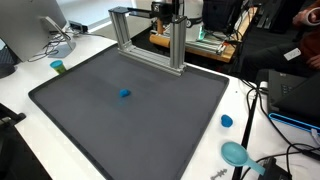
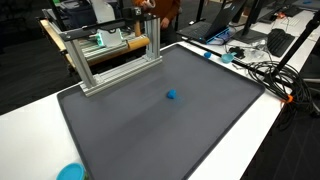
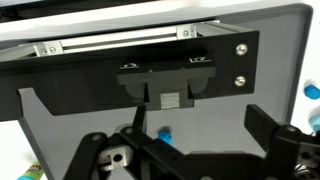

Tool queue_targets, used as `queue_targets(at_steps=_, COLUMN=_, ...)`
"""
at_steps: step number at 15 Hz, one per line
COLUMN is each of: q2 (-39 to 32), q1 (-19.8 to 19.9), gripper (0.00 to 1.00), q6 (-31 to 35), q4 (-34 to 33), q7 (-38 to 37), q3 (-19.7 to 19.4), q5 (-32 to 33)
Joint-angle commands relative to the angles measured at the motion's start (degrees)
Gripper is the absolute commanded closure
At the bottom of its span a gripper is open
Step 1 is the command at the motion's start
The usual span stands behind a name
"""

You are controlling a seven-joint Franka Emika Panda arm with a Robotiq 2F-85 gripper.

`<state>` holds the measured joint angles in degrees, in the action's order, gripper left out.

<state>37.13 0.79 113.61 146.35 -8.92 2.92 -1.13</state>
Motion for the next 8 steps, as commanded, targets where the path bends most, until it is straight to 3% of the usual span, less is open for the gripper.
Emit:
queue_targets(at_steps=1, q2=-0.03, q1=1.03, gripper=0.00, q6=-0.03, q4=1.08, q7=-0.86, q3=0.43, q5=1.47)
queue_targets(at_steps=8, q2=0.01, q1=1.75, gripper=0.00, q6=2.87, q4=4.34, q7=1.00, q3=-0.72, q5=1.59)
